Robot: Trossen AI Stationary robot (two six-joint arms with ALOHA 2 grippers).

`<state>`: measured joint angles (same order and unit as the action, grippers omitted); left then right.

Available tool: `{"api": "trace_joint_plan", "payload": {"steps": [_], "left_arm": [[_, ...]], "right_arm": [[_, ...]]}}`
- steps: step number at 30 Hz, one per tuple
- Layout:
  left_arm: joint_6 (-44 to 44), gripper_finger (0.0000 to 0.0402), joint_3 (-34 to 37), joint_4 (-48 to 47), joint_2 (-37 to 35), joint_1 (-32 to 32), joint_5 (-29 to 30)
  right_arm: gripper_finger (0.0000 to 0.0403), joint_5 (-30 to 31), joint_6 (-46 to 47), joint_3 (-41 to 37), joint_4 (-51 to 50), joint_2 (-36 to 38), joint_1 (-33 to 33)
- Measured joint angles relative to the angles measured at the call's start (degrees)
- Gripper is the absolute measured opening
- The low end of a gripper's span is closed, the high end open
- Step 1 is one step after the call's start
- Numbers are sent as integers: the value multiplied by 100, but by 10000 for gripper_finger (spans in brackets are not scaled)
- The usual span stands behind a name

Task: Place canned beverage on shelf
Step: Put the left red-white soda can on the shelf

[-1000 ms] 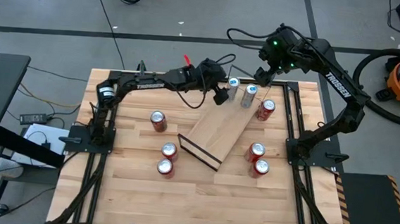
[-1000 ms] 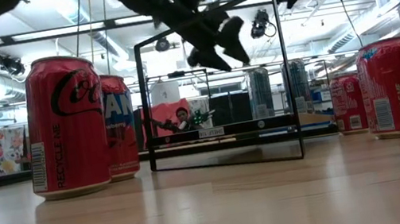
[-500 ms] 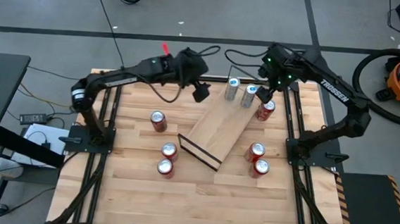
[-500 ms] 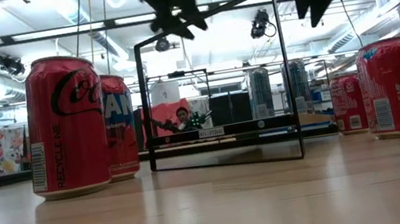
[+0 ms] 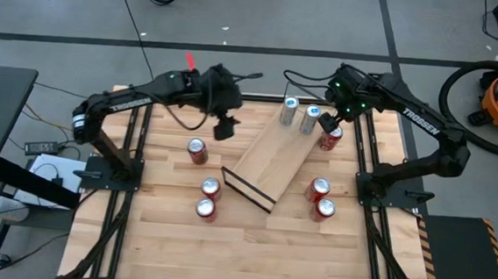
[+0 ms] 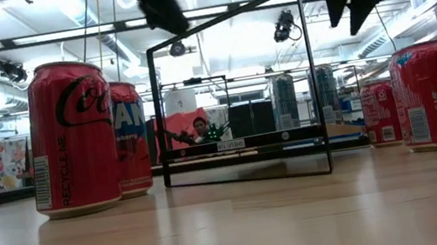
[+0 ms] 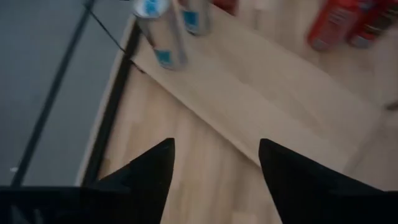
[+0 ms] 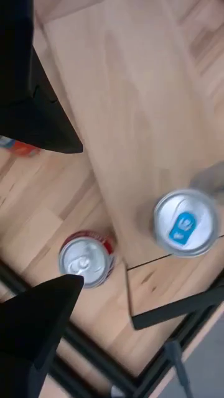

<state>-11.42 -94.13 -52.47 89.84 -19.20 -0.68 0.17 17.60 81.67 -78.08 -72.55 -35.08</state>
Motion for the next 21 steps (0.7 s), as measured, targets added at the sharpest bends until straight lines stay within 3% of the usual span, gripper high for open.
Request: {"api": "trace_joint_plan", "payload": {"steps": [5,12,16,21], "left_arm": [[334,210,1257,30,-994,18,-188],[2489,194,2264,-142,-1680,-11,-159],[3276,223,2507,-515,-1683,71,-90],[3456,306,2779,-556,-1680,139,-91]], "right_arm": [[345,114,195,0,354,170,163],[345,311,117,2,908,146,202],[345,303,26,2,1062,124,202],[345,297,-82,2,1080,122,202]]}}
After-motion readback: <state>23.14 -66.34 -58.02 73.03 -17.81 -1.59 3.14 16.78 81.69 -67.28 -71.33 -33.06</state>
